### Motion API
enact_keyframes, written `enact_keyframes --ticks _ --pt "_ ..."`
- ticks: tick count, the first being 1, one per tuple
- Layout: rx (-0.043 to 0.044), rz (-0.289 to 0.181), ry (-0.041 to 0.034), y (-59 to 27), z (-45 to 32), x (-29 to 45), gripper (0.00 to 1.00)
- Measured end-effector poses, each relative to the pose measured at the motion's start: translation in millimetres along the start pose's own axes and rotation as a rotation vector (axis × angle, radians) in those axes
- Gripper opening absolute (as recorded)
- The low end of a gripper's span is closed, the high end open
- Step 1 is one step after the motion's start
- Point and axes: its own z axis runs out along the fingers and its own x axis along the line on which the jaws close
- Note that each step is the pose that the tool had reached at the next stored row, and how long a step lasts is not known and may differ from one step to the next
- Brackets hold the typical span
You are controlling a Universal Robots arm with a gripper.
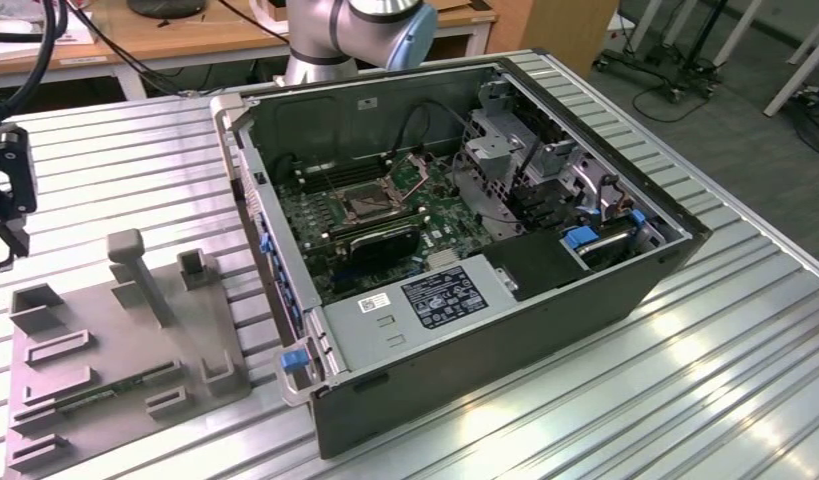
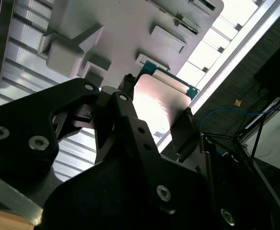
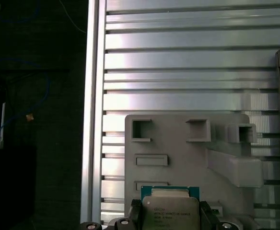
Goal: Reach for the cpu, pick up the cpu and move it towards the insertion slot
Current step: 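Pick up the cpu and move it towards the insertion slot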
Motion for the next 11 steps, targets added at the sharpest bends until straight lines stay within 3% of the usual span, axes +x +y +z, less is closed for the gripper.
enact_keyframes --ticks 4,11 --pt "0.0001 0.000 0.0000 0.1 -3.3 -0.4 0.54" --pt "0.0000 0.000 0.0000 0.8 -17.3 -0.5 0.54"
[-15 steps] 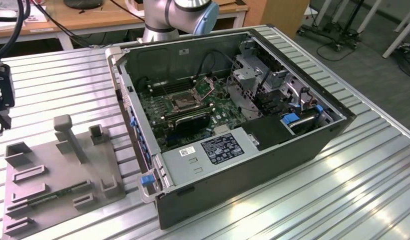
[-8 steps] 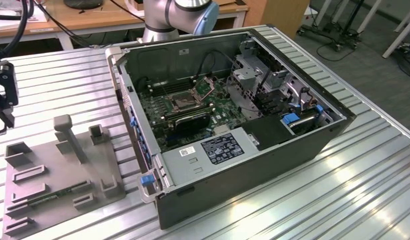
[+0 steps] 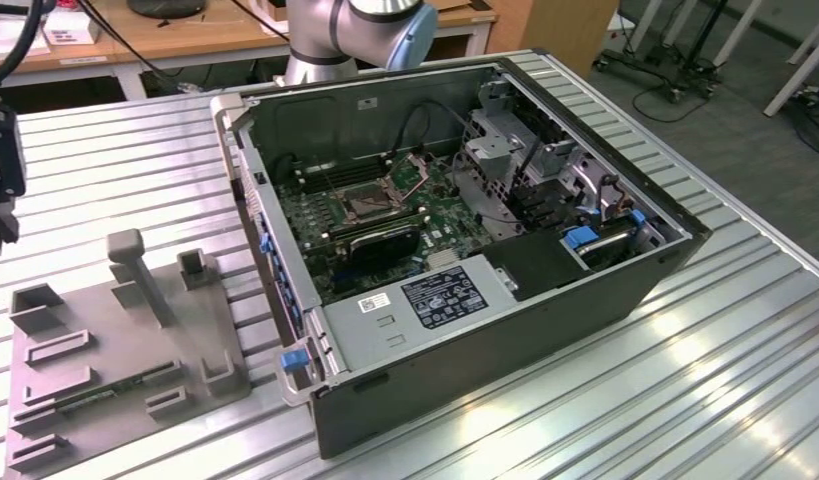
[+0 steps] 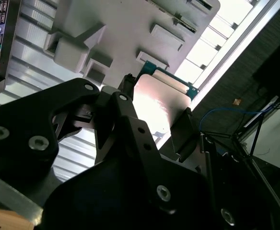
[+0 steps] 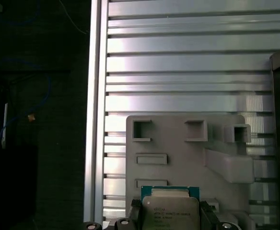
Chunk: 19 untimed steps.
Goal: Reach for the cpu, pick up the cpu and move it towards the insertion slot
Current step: 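Pick up the cpu and move it towards the insertion slot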
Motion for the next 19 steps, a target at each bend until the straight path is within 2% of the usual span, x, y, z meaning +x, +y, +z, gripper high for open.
enact_keyframes --ticks 6,15,19 --pt "0.0000 0.000 0.0001 0.0 -0.4 -1.8 0.54" --pt "0.0000 0.000 0.0000 0.0 -0.1 -13.2 0.54" --pt "0.0002 0.000 0.0002 0.1 -1.0 -13.8 0.54"
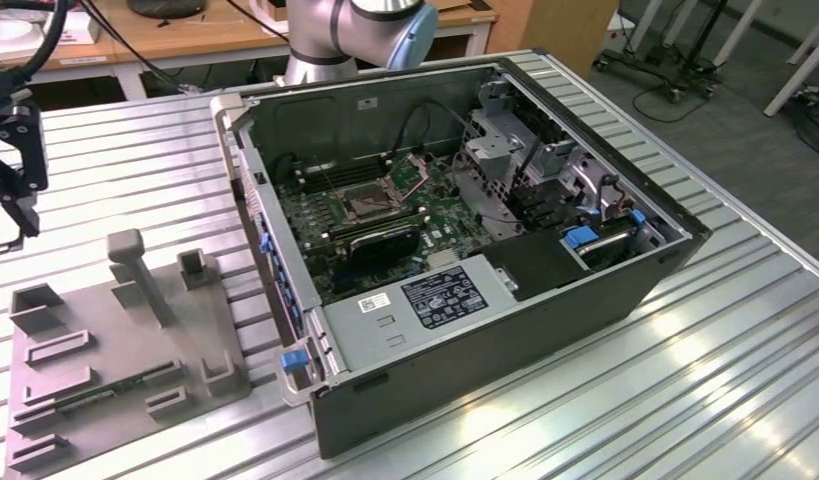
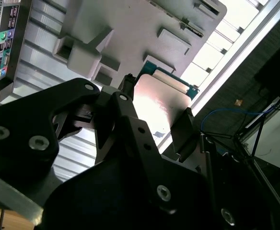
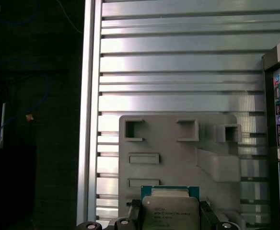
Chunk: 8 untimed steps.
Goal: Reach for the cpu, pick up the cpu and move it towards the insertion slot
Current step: 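Pick up the cpu and move it towards the insertion slot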
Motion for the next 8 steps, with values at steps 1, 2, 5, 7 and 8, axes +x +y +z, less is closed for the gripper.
enact_keyframes --ticks 1,2,5,7,8 --pt "0.0000 0.000 -0.0001 0.1 -1.2 -0.1 0.54" --pt "0.0000 0.000 0.0000 0.1 -2.7 -0.1 0.54" --pt "-0.0001 0.000 -0.0002 0.4 -7.4 -0.1 0.54" --pt "-0.0001 0.000 -0.0002 0.6 -11.0 -0.1 0.54" --pt "-0.0002 0.000 -0.0005 0.7 -12.3 -0.2 0.54"
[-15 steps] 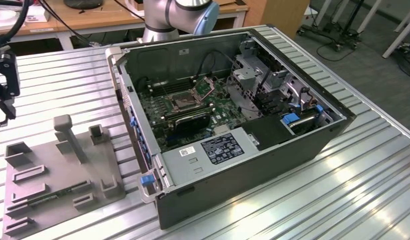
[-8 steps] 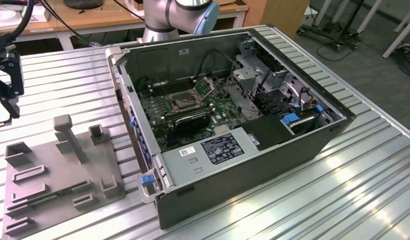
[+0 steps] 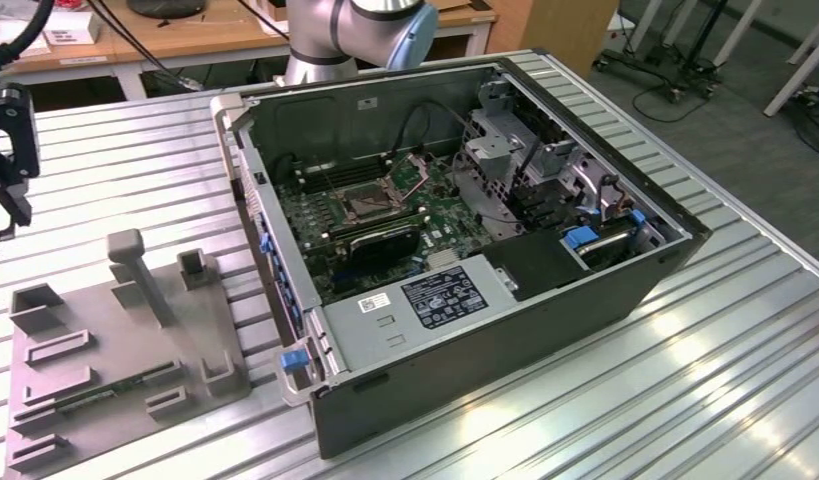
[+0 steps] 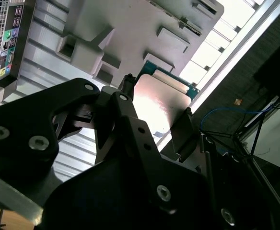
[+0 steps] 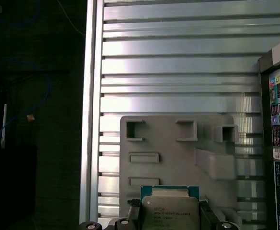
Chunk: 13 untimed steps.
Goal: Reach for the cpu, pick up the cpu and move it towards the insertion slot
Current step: 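Pick up the cpu and move it towards the insertion slot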
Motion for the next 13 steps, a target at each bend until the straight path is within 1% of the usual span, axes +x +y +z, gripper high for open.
enact_keyframes --ticks 3,7,13 --pt "0.0000 0.000 -0.0002 0.1 -0.4 -0.3 0.54" --pt "0.0001 0.000 0.0000 0.0 -0.5 -3.4 0.54" --pt "0.0001 0.000 -0.0001 0.0 -0.4 -12.6 0.54"
